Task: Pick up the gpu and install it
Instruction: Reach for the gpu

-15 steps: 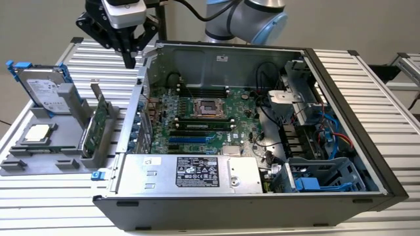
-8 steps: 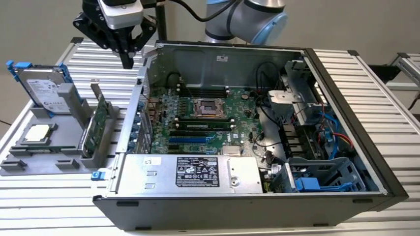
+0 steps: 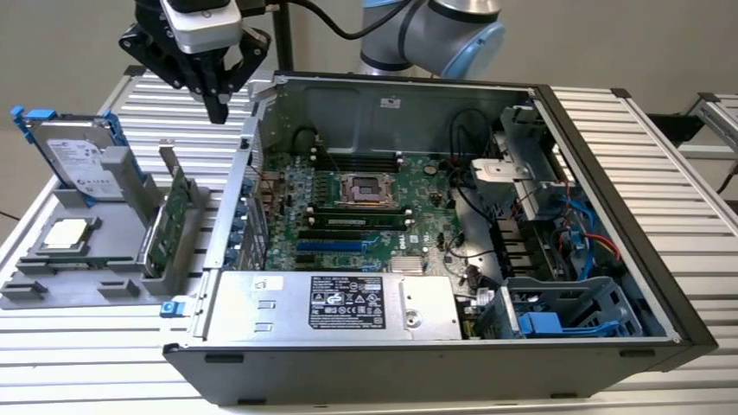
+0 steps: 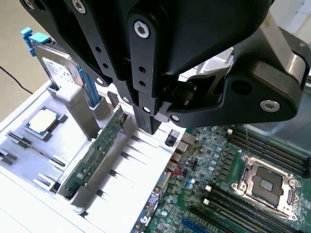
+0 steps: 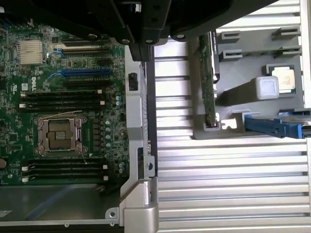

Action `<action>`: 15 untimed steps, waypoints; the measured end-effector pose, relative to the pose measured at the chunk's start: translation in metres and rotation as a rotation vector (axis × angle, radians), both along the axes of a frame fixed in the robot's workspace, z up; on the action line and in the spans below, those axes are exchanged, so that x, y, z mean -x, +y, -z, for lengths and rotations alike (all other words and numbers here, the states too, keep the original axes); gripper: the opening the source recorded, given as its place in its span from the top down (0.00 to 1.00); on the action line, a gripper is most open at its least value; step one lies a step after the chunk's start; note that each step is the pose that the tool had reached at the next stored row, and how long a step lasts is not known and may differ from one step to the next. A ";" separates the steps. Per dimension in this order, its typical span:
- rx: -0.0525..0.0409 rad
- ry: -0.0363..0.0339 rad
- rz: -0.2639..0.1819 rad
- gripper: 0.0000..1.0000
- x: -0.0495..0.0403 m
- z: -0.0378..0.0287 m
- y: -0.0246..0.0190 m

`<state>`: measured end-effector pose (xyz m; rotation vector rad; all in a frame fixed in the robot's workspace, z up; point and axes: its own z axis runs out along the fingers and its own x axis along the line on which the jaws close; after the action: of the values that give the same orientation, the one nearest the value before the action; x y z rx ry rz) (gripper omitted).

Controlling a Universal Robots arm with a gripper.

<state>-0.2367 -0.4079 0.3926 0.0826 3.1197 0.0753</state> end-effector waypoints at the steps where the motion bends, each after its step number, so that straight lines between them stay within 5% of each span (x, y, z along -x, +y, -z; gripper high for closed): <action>1: 0.0000 0.0000 0.000 1.00 0.0006 0.0000 -0.0004; 15: -0.0001 0.0000 -0.003 1.00 0.0099 0.0000 -0.0050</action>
<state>-0.2465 -0.4129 0.3926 0.0780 3.1199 0.0754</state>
